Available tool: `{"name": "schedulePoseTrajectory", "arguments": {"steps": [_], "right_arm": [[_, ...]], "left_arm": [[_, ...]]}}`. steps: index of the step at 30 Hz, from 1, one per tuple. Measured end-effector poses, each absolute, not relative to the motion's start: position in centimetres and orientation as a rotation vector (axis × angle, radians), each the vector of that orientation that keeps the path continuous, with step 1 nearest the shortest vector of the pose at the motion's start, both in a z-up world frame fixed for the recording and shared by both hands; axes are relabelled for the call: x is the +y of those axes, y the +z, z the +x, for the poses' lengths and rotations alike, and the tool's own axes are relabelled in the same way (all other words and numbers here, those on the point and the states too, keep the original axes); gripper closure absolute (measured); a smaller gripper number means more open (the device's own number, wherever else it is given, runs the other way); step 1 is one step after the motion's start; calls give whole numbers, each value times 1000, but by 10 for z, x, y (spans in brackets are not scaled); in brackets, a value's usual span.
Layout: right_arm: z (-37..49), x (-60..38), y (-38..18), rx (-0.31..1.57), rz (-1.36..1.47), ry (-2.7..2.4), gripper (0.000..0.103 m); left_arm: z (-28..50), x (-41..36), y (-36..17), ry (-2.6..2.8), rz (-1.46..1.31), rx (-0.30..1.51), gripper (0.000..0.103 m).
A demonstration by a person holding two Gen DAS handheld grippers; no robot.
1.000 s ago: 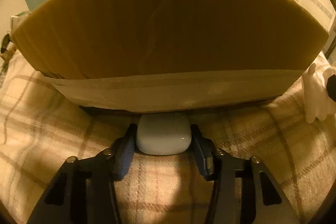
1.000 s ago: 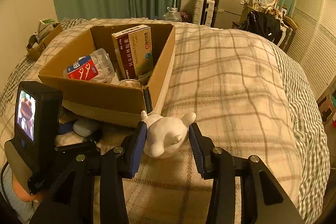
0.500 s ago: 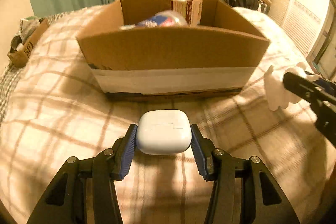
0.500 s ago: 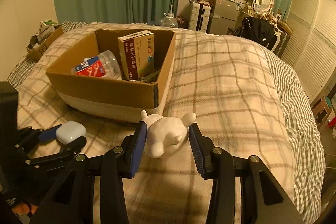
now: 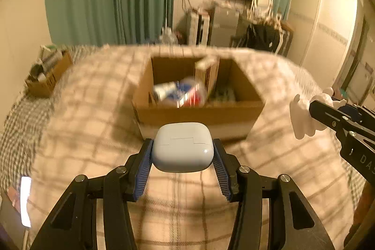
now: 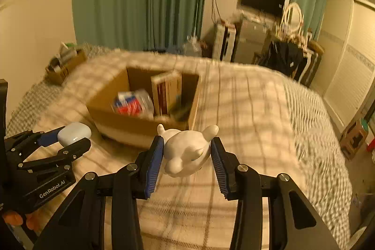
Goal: Organize objects
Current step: 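Carry the earbud case and plush toy into the box and release them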
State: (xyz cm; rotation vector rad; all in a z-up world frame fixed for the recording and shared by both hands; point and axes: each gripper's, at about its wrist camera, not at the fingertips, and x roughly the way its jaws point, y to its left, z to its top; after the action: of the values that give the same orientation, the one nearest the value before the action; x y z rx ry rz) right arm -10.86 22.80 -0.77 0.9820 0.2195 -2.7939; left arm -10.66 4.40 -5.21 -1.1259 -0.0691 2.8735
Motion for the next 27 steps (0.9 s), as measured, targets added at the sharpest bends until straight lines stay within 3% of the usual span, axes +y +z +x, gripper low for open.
{"name": "schedulePoseTrajectory", "arguments": {"steps": [8,13,19,27], "right_arm": [[-100,211,88,256,665,-2878,62],[-114,194,127,258,519,-2889,62],[-158,179,129,236,554,-2858,62],[-220,173,78,184,740,-2789,62]], "left_arm": [[-114,33,43,2934,-865,-86,52],[-143,34,75,2964,-806,-58,52],[-177,36,73,2972,-808,-5,52],[-220,34,17,2942,-932,20,52]]}}
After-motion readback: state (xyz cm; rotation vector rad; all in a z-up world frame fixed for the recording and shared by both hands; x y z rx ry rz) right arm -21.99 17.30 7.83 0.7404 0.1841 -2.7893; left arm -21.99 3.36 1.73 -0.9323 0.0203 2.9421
